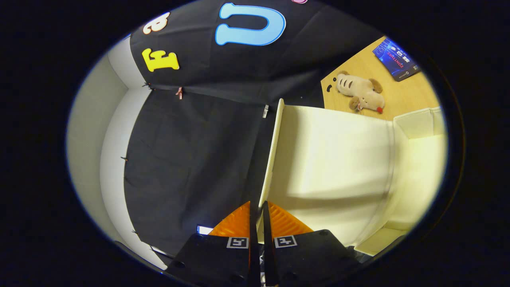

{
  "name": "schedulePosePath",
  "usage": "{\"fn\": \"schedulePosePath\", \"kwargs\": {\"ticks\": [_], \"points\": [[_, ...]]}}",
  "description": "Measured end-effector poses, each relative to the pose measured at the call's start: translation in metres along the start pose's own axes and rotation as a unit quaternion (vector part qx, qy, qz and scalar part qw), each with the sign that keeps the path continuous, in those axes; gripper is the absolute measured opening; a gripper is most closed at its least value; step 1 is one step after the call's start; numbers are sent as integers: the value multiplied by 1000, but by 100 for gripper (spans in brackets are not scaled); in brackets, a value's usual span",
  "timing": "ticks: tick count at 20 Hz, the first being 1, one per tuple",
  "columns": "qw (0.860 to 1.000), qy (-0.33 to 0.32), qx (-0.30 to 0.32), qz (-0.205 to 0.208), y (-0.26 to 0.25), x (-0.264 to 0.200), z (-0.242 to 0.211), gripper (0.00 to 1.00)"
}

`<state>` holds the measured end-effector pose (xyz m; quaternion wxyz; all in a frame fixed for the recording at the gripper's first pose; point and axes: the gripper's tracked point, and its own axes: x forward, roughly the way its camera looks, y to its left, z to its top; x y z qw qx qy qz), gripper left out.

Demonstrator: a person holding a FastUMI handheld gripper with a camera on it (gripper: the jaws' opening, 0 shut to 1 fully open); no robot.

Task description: Open the storage box then place both shoes into the box .Put the left shoe in first, then the right shoe, with the right side of both shoes facing outward in a uniform manner.

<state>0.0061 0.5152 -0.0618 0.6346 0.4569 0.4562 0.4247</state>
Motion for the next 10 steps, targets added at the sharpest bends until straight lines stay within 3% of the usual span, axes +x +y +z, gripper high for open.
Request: {"fn": "schedulePosePath", "kwargs": {"ticks": [5, 9, 10], "points": [[1000, -8, -5, -28, -14, 31, -2, 13], [993, -40, -77, -76, -32, -17, 8, 97], [989, -53, -97, -97, -43, -37, 15, 97]]}}
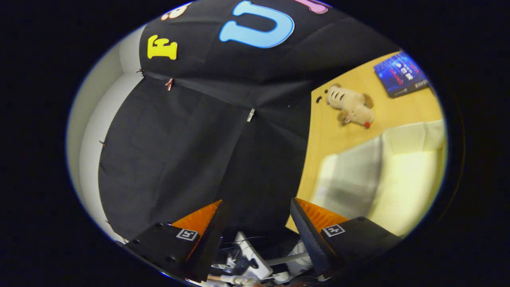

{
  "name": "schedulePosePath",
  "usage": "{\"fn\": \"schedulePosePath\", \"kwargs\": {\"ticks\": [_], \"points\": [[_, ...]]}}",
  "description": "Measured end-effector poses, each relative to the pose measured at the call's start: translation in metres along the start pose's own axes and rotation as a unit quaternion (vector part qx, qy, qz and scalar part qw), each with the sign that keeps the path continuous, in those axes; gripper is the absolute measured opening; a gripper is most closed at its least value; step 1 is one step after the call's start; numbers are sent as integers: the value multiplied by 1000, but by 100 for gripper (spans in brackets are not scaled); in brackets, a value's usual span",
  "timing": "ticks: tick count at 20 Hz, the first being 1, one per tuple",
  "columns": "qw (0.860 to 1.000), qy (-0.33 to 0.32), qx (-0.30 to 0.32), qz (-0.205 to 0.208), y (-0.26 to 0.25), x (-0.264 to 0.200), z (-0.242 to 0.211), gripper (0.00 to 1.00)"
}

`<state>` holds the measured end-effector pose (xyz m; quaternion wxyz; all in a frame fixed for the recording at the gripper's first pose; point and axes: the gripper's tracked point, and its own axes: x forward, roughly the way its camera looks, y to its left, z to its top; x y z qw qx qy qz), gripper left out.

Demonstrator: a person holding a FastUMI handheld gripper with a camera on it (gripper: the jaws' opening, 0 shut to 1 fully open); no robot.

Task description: Open the storage box then place both shoes into the box .Put the left shoe in first, then the right shoe, with the right side of both shoes facing outward in a uniform manner.

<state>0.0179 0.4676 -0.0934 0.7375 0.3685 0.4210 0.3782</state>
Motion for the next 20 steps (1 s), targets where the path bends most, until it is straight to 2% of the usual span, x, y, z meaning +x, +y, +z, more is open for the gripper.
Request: {"fn": "schedulePosePath", "kwargs": {"ticks": [2, 4, 7, 12, 15, 20], "points": [[997, -24, -45, -50, -34, -41, 13, 97], [987, -59, -96, -119, -74, -89, 29, 98], [961, -101, -162, -202, -130, -175, 46, 98], [908, -97, -203, -354, -252, -284, 40, 98], [894, -46, -212, -391, -304, -313, 8, 98], [889, 24, -238, -391, -375, -319, -27, 99]]}}
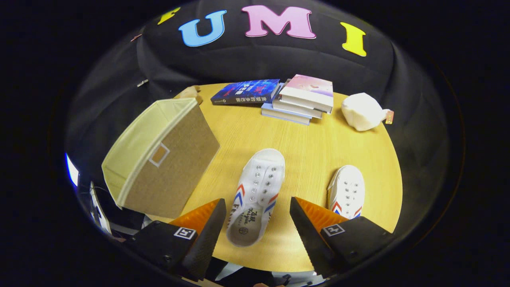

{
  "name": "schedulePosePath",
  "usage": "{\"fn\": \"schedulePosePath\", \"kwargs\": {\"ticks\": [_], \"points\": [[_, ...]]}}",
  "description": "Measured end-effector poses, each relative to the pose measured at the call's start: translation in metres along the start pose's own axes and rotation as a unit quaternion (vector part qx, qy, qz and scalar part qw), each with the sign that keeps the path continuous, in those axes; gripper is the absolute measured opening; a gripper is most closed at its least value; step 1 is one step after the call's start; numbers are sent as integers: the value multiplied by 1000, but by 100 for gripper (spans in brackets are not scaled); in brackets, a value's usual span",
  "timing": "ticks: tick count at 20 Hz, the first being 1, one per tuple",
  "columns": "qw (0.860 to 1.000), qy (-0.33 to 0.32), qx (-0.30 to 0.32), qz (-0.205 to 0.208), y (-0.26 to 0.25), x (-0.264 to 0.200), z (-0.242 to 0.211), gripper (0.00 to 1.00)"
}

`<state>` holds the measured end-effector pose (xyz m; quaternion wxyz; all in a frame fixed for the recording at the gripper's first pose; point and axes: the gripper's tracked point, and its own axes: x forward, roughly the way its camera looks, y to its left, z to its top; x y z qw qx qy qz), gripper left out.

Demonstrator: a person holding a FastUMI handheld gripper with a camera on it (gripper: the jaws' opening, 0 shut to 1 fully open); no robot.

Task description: Open the storage box then place both shoes into the box .Put the left shoe in first, then the right shoe, with the right side of both shoes facing outward in a uniform manner.

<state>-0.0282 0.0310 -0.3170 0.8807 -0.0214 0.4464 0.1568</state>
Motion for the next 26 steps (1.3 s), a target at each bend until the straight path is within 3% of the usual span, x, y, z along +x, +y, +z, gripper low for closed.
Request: {"fn": "schedulePosePath", "kwargs": {"ticks": [6, 8, 9, 10, 11, 13, 17, 21, 26], "points": [[998, 55, -15, 7, -30, 56, -38, 99], [997, 56, 34, 37, -20, 64, -33, 96], [995, 69, 60, 50, -15, 64, -39, 80], [992, 69, 83, 68, -10, 63, -38, 74], [988, 72, 105, 83, -4, 66, -39, 60], [984, 73, 143, 83, -5, 64, -38, 33], [975, 73, 201, 64, -8, 65, -37, 12], [971, 61, 226, 37, -8, 56, -29, 8], [957, 1, 289, 5, 0, 6, 26, 8]]}}
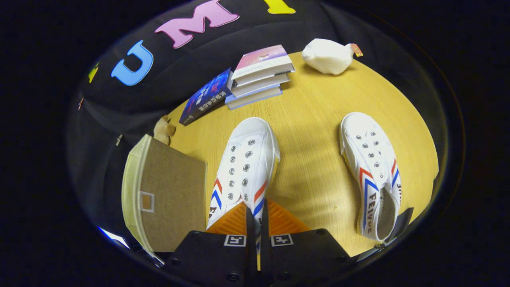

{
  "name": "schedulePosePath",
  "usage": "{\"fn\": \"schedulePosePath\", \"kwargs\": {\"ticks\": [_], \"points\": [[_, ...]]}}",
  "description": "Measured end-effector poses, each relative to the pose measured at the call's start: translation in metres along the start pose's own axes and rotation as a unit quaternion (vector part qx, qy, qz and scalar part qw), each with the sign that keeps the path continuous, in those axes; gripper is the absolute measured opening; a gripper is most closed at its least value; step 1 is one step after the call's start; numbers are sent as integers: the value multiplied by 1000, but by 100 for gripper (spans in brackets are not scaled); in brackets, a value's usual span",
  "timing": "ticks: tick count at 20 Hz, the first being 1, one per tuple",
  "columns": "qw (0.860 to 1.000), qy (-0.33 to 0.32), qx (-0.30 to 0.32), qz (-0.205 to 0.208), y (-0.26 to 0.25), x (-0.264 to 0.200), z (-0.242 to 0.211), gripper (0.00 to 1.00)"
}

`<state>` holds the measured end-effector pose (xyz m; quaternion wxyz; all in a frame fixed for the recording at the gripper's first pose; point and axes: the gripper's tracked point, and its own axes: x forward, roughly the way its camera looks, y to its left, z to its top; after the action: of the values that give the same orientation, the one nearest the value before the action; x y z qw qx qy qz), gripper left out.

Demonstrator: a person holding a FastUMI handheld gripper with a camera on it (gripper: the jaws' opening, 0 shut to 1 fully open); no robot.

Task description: Open the storage box then place both shoes into the box .Put the left shoe in first, then the right shoe, with the right side of both shoes facing outward in a uniform manner.

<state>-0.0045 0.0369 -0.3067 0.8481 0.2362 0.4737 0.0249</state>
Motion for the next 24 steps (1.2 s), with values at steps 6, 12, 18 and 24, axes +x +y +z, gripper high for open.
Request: {"fn": "schedulePosePath", "kwargs": {"ticks": [6, 12, 18, 24], "points": [[998, -45, -15, 38, 91, -79, 29, 8], [993, -25, -17, 117, 210, -71, 7, 8], [989, 55, -56, 126, 266, -12, -61, 8], [989, 107, -87, 59, 260, 50, -97, 8]]}}
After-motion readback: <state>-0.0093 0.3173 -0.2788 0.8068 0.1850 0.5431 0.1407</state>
